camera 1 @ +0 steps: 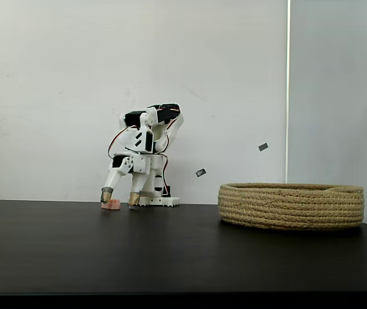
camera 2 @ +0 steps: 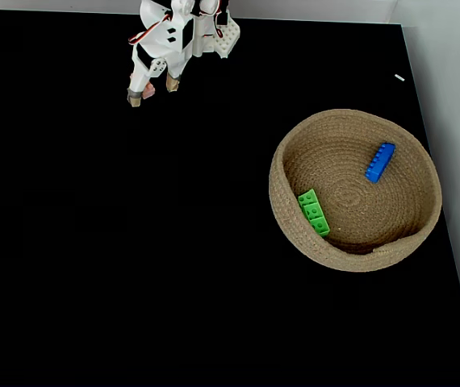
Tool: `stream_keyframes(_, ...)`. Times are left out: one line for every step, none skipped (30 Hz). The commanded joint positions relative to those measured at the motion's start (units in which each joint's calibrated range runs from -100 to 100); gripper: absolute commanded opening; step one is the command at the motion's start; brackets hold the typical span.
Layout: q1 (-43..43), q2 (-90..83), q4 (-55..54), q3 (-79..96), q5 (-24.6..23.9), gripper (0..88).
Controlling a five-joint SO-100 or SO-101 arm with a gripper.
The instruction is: Place the lego blocks in the tray
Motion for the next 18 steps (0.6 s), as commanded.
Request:
stream_keyframes(0.6,-0.9,0.3,-0.1,0.3,28.5)
stream_keyframes(0.8,-1.1,0.7,0.0,0.4,28.7)
stream_keyframes(1.2,-1.4,1.1,0.3,0.7,28.8)
stream_keyframes(1.8,-1.9,1.4,0.5,1.1,29.2)
stream_keyframes(2.6,-2.3,1.5,0.7,1.5,29.7)
stream_keyframes(3.7,-3.0,1.5,0.8,2.1,29.9)
stream_keyframes(5.0,-3.8,1.6,0.8,2.6,30.1)
stream_keyframes(6.5,-4.5,1.6,0.8,3.3,30.0)
stream_keyframes(7.9,-5.3,1.7,0.7,3.9,29.8)
stream_keyframes(8.7,-5.9,1.7,0.7,4.1,29.8)
stream_keyframes(9.3,-6.4,1.8,0.8,4.2,30.1)
stream_keyframes(9.6,-7.0,1.8,1.1,4.2,30.3)
stream_keyframes(10.0,-7.4,1.7,1.3,4.3,30.3)
stream_keyframes(10.4,-7.7,1.3,1.8,4.4,30.3)
stream_keyframes(10.7,-8.0,0.8,2.1,4.7,30.4)
stream_keyframes(11.0,-8.2,0.5,2.4,4.9,29.9)
stream_keyframes(11.3,-8.6,0.4,2.6,5.0,28.5)
stream_keyframes(11.5,-8.8,0.3,2.7,5.0,25.4)
